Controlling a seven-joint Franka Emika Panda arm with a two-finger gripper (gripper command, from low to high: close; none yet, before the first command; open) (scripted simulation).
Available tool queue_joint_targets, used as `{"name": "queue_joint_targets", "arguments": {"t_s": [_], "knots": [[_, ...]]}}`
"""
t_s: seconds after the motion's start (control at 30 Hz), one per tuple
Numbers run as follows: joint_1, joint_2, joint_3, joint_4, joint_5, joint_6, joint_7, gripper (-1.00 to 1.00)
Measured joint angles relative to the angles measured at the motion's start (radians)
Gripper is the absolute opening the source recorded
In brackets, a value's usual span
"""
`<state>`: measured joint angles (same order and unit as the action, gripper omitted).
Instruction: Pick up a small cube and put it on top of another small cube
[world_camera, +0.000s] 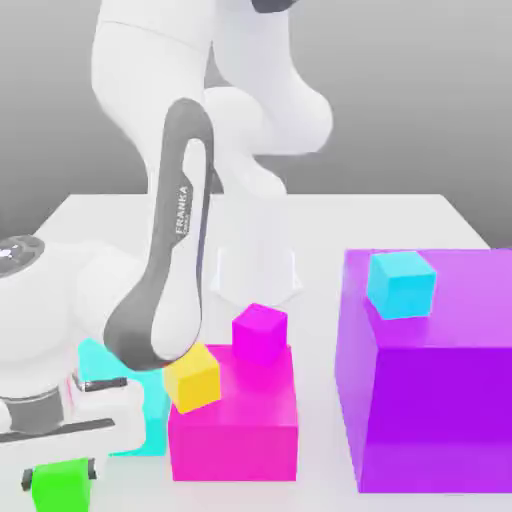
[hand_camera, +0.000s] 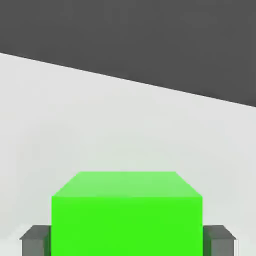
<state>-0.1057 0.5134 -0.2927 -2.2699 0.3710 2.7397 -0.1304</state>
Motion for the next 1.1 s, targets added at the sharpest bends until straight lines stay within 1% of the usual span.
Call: {"name": "queue_joint_targets", "arguments": {"t_s": [0.1, 0.23, 0.33, 0.5, 0.67, 0.83, 1.1], "knots": [[0.000, 0.000, 0.000, 0.000, 0.000, 0.000, 0.000, -1.00], [0.052, -0.126, -0.069, -0.028, -0.083, -0.094, 0.057, -1.00], [0.065, -0.194, -0.058, -0.026, -0.081, -0.156, 0.049, -1.00], [0.118, -0.350, -0.037, -0.109, -0.078, -0.235, 0.144, -1.00], [0.175, -0.526, -0.008, -0.207, -0.131, -0.300, 0.292, -1.00], [0.182, -0.708, 0.049, -0.317, -0.211, -0.357, 0.474, -1.00], [0.132, -0.997, 0.216, -0.496, -0.325, -0.449, 0.758, -1.00]]}}
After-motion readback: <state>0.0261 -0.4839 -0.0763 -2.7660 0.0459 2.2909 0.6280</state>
